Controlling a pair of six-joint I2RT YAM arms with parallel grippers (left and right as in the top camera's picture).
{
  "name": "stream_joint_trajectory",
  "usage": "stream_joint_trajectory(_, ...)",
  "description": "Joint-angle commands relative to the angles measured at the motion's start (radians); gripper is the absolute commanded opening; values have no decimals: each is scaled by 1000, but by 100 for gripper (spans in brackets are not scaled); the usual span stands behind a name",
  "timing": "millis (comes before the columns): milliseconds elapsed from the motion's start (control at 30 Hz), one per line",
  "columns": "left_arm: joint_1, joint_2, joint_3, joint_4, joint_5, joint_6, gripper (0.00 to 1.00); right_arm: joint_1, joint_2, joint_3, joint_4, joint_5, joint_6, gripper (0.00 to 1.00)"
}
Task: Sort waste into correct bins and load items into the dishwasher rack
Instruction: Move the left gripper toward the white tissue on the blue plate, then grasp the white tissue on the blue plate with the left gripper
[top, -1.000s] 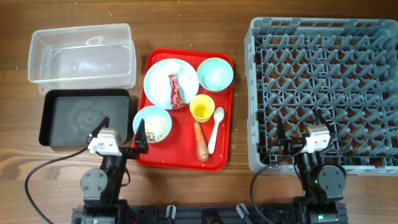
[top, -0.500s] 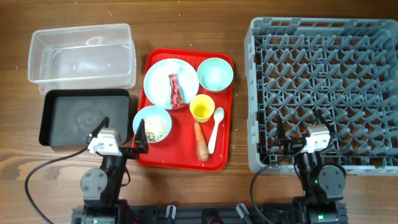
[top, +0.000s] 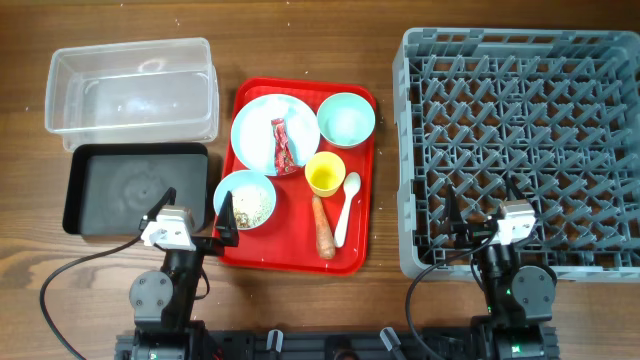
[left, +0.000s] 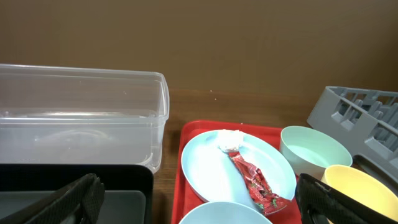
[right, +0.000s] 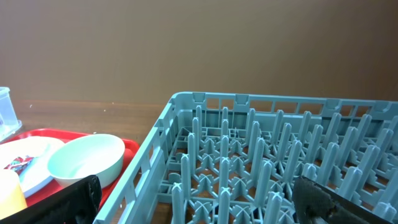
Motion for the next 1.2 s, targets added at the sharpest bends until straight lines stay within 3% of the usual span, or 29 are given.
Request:
stream_joint_trajectory(0,7,-10,-5,7,16,-30,100,-4,-8,4,5,-24,30,100)
stream_joint_trajectory(300,7,52,82,-9,15,-49,100,-4,99,119,1,-23,26,100)
stream_joint_trajectory(567,7,448,394,-171,18,-56,100,-4,433,430,-157,-23,27,100)
stream_joint_trajectory(767,7,799,746,-452,29,-55,100,-4,669,703,-441,-24,27,100)
stream_joint_trajectory(1000,7,1139,1178,-945,132,-55,100,-4,878,913,-702,-25,2,100)
stream_joint_trajectory(1167,7,1211,1203,-941,154,-55,100,-4,908,916,-716,-24,5,100)
